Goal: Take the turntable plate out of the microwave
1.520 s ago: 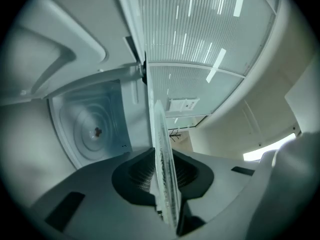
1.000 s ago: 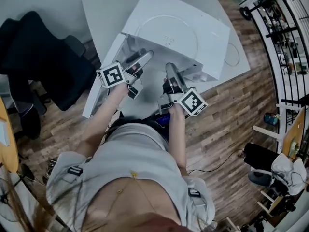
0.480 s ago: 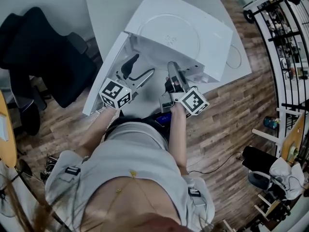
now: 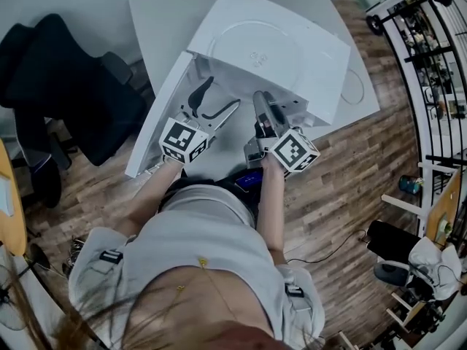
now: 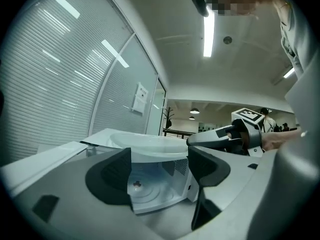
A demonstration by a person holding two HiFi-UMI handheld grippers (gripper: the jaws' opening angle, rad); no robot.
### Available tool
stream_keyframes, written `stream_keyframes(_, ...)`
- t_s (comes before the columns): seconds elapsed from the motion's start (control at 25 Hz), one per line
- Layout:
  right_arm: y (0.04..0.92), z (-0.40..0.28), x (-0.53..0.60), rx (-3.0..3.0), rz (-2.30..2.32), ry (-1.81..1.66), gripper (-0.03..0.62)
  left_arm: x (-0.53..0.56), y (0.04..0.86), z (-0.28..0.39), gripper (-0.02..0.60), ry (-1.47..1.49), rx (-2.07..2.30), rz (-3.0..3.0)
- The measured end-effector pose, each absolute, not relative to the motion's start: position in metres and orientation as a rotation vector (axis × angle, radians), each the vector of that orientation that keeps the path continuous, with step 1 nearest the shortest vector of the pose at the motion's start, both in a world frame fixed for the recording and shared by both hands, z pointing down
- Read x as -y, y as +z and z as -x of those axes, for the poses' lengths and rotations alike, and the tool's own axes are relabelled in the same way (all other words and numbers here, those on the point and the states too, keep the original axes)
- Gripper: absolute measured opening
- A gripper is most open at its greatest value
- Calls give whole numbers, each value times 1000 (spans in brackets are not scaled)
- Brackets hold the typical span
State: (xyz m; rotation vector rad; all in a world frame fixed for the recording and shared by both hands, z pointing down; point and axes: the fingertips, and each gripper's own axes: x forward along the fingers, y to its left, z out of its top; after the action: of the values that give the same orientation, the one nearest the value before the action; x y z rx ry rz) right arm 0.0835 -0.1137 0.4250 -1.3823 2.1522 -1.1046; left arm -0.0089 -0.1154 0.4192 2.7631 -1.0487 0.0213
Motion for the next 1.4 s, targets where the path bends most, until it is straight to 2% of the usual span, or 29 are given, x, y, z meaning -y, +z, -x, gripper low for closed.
stream_keyframes(0.16, 427, -82, 106, -2327, 1605, -958, 246, 118, 419, 4, 348, 37, 1047, -2759)
stream_keyframes(0.32, 429, -89, 97, -2402, 1816, -806, 284, 119, 422, 1, 348, 45, 1039, -2741)
stream_keyframes(0.64, 426, -97, 82, -2500, 2130, -454, 293, 121, 425, -1, 348, 77, 1056, -2722)
stream_keyframes(1.4, 418, -97, 104, -2575, 2111, -340, 304, 140, 411, 0, 348, 40, 1157, -2720)
